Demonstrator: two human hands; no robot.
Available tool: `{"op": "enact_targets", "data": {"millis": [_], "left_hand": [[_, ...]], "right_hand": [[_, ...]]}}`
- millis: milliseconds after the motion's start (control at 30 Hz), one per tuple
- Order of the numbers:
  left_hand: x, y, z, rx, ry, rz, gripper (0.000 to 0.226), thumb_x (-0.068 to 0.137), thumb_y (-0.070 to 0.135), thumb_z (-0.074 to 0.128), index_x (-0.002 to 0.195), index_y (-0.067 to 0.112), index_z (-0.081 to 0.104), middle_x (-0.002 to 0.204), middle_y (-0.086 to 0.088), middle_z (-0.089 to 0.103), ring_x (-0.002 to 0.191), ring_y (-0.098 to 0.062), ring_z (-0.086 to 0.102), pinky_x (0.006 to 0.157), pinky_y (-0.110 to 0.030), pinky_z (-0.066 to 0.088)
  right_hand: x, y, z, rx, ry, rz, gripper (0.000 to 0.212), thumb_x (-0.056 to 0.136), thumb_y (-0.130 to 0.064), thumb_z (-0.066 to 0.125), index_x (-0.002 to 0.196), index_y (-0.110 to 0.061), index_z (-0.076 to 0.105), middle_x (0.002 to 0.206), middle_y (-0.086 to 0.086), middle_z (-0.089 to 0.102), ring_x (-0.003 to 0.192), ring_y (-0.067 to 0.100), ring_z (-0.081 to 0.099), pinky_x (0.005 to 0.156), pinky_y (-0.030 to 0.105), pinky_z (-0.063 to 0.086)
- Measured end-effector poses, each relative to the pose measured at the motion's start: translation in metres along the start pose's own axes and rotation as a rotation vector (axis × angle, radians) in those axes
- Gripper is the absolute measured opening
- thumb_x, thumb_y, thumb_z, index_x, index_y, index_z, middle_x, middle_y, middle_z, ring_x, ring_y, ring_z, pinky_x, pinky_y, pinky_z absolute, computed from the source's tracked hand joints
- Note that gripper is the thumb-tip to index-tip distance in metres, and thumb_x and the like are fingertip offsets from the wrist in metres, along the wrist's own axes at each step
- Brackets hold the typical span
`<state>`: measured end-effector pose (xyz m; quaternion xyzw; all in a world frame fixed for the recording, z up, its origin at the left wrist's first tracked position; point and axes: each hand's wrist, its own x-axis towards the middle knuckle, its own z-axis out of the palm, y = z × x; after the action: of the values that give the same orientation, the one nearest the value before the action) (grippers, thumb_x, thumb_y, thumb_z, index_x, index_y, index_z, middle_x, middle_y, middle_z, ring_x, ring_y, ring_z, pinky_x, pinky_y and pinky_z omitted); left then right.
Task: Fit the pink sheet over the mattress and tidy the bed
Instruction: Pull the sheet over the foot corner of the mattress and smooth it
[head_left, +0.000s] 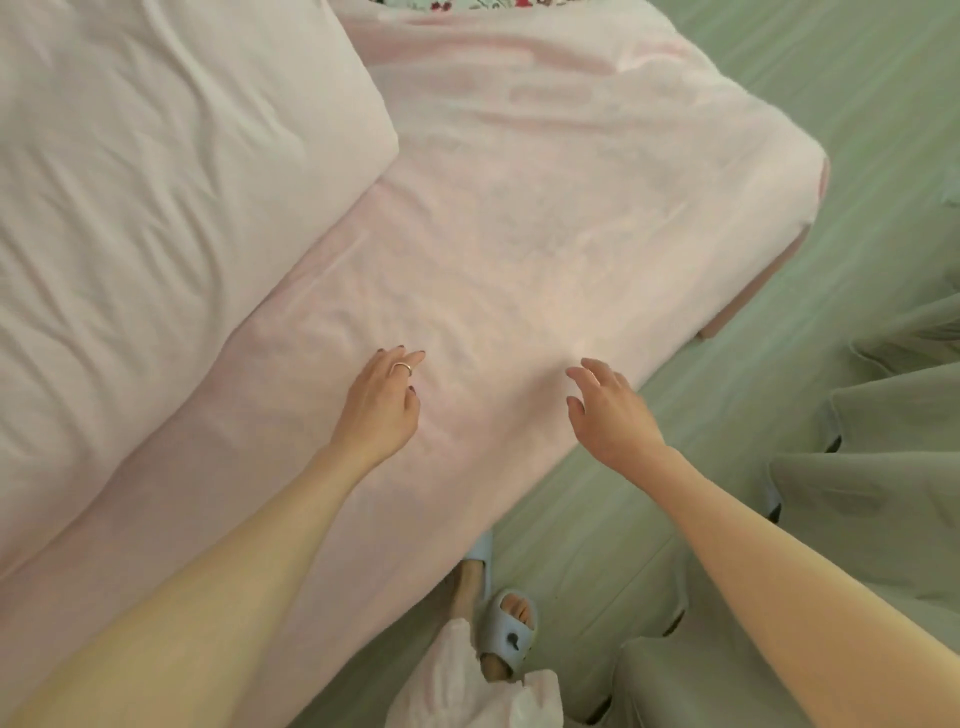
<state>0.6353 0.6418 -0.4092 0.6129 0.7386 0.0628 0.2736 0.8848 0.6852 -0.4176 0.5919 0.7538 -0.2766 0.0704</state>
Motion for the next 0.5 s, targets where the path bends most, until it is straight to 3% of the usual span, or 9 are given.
{"op": "enact_targets", "data": {"millis": [167,333,400,500], "left_hand": [[0.05,-0.03,-0.031,0.069,0.046,-0.077,0.05,0.094,0.008,0.037,0.144,0.01,0.032,0.155,-0.014,0.02,0.145,-0.029,0.015,0.115,-0.046,0.022],[0.112,-0.04,-0.025,0.124,-0.043,-0.194,0.052,0.099,0.024,0.031,0.149,0.023,0.016,0.159,-0.007,-0.002,0.146,-0.028,-0.002,0.113,-0.059,0.012],[0.13,-0.041,-0.015,0.159,-0.074,-0.238,0.053,0.099,0.028,0.03,0.149,0.025,0.013,0.159,-0.008,-0.006,0.146,-0.029,-0.005,0.111,-0.062,0.011],[0.143,-0.033,0.009,0.213,-0.091,-0.294,0.053,0.097,0.029,0.023,0.148,0.018,0.02,0.157,-0.019,0.006,0.144,-0.04,0.005,0.103,-0.072,0.014]], "right_hand": [[0.057,-0.036,-0.027,-0.12,-0.025,-0.173,0.049,0.099,-0.022,0.036,0.147,-0.019,0.024,0.157,0.002,0.017,0.146,0.02,0.011,0.116,0.043,0.016],[0.127,-0.062,-0.031,-0.272,-0.071,-0.266,0.054,0.1,-0.025,0.035,0.15,-0.024,0.014,0.16,0.0,0.003,0.148,0.021,-0.002,0.117,0.052,0.002],[0.152,-0.064,-0.022,-0.305,-0.093,-0.294,0.054,0.098,-0.027,0.04,0.149,-0.024,0.021,0.159,0.003,0.008,0.148,0.025,0.005,0.115,0.058,0.006],[0.169,-0.051,-0.009,-0.362,-0.106,-0.359,0.049,0.089,-0.037,0.043,0.135,-0.022,0.049,0.147,0.009,0.041,0.136,0.032,0.039,0.105,0.064,0.03]]}}
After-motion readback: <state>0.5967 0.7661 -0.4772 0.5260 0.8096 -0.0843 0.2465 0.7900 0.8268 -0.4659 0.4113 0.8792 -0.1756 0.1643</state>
